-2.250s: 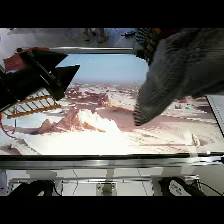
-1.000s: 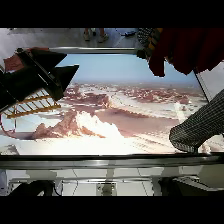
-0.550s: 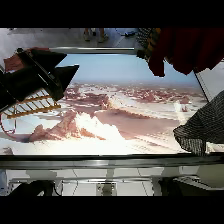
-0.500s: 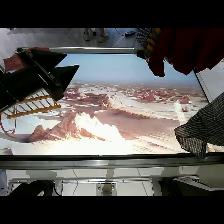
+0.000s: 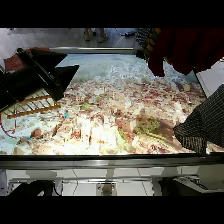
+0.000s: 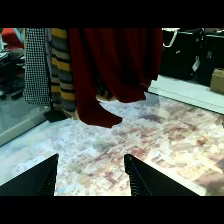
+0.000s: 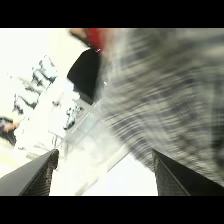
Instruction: Fold the clothes and pants, and hang the long-sleeved shirts on hangers.
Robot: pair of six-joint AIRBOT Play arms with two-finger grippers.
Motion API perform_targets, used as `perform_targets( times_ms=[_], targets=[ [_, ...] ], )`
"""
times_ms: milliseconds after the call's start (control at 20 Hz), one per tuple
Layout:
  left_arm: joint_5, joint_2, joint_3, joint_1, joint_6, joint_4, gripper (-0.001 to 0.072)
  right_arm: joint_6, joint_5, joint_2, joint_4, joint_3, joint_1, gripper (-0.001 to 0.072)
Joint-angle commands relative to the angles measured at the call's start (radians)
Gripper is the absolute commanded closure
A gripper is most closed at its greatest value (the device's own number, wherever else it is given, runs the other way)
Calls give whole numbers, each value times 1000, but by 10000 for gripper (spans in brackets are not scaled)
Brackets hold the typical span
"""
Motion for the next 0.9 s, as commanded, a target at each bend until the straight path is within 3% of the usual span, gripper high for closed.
perform_targets(
  times_ms=[0, 200, 350, 500, 650, 750, 850],
  targets=[
    [4, 0, -1, 0, 1, 0, 215, -50, 11, 85, 86, 1, 1, 14],
    [-26, -1, -1, 2, 0, 99, 214, -171, -44, 130, 173, 3, 151, 14],
    [-63, -19, -1, 32, -1, 124, 215, -252, -39, 73, 89, 15, 478, 15],
    [-74, -54, -1, 81, -45, 124, 215, -256, 8, -7, -296, 13, 926, 15],
    [-90, -80, 0, 122, -44, 124, 214, -282, -49, -51, -694, -11, 1264, 16],
    [-100, -87, -1, 142, -44, 124, 215, -288, -134, -72, -805, -23, 1395, 15],
    [-95, -88, -2, 146, -44, 124, 214, -318, -201, -94, -822, -23, 1462, 15]
  ],
)
